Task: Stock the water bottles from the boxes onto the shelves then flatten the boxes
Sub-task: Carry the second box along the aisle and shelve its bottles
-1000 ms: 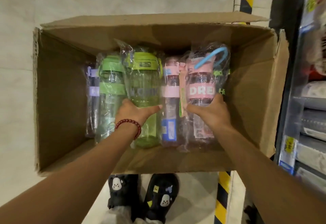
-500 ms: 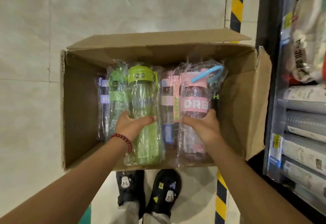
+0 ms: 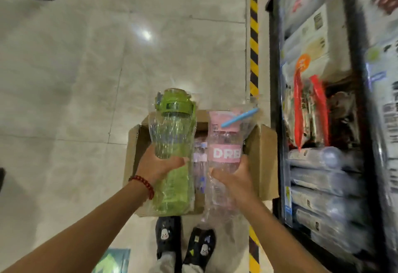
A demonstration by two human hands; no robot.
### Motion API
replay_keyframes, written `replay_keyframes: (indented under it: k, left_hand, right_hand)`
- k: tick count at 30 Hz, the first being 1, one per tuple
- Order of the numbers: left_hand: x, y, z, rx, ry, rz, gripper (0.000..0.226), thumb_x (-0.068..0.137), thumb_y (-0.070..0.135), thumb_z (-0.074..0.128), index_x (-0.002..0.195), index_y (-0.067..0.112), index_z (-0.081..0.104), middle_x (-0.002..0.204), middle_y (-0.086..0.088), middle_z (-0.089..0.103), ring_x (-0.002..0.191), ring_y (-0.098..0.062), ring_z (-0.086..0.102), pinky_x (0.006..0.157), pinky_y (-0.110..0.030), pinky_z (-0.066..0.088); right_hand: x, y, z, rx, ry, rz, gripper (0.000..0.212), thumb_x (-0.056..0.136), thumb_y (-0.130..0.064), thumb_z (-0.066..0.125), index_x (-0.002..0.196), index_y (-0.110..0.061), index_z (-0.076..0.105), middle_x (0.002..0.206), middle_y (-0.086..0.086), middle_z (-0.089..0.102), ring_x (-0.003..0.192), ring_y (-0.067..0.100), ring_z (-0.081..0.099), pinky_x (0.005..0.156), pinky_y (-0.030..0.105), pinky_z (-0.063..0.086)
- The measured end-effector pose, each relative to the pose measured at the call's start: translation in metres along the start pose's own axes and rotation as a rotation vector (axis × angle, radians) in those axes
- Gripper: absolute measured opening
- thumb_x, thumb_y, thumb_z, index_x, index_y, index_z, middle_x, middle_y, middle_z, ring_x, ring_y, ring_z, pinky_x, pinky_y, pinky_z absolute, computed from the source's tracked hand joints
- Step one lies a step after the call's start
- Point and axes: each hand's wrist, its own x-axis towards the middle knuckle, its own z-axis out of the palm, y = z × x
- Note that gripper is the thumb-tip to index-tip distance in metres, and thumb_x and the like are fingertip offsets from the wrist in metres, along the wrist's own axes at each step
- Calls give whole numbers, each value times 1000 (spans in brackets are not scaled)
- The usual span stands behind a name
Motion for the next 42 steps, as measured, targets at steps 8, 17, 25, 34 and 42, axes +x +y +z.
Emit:
replay_keyframes:
  k: [8, 17, 25, 34, 42]
  left_hand:
    - [-131, 112, -40, -49, -17, 198, 43, 68, 16, 82, 97, 23, 51, 96, 4, 58, 82, -9, 56, 65, -19, 44]
    - [-278, 179, -65, -72, -123, 426, 41, 67, 9, 81, 88, 26, 50, 88, 4, 63, 86, -7, 65, 75, -26, 54]
    - [-375, 225, -63, -149, -274, 617, 41, 64, 24, 82, 94, 25, 55, 98, 0, 65, 94, -19, 61, 82, -40, 50]
    - [-432, 271, -56, -12, -569, 844, 63, 37, 44, 80, 96, 26, 65, 92, 2, 71, 95, -21, 67, 83, -42, 54]
    - [-443, 237, -58, 52, -829, 830, 106, 32, 50, 88, 127, 17, 52, 116, -5, 66, 104, -22, 65, 94, -50, 49]
  right_hand:
    - [-124, -119, -53, 121, 36, -197, 64, 69, -12, 80, 120, -26, 43, 104, -6, 61, 91, 8, 62, 74, 28, 50]
    - [-283, -176, -115, 213, 42, -371, 62, 67, -16, 80, 121, -20, 50, 111, 3, 65, 97, 14, 65, 83, 32, 53]
    - [-386, -202, -169, 353, 64, -625, 41, 65, -13, 72, 104, -19, 62, 95, 10, 66, 89, 26, 66, 77, 40, 56]
    - [-460, -177, -172, 529, 432, -661, 84, 50, -31, 81, 126, -16, 49, 113, 14, 66, 104, 33, 64, 93, 53, 49]
    - [-530, -115, -140, 657, 715, -696, 75, 57, -22, 77, 127, -19, 48, 117, 8, 64, 107, 26, 62, 92, 45, 50]
